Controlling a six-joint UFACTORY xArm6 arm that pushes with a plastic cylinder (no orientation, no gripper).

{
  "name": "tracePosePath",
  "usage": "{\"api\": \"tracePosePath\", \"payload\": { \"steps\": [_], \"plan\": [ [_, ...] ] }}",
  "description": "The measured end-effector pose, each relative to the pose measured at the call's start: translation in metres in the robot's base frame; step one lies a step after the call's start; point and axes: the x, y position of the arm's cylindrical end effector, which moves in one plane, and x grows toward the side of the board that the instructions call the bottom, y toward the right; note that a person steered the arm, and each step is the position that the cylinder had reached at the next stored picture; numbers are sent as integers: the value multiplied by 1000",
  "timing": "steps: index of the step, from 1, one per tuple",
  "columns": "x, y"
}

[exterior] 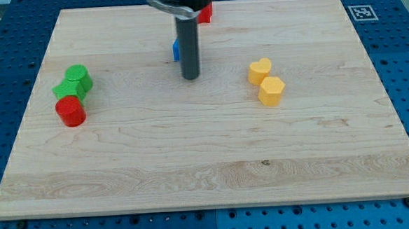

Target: Push the blue blocks below to the red star

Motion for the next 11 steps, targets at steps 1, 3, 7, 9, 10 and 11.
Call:
{"api": "tracePosePath", "payload": {
  "steps": [1, 3, 7, 9, 10, 11],
  "plan": [
    [-22, -13],
    [-74, -13],
    [-123, -13],
    [-80, -13],
    [-17, 9],
    [46, 55]
  ]
}}
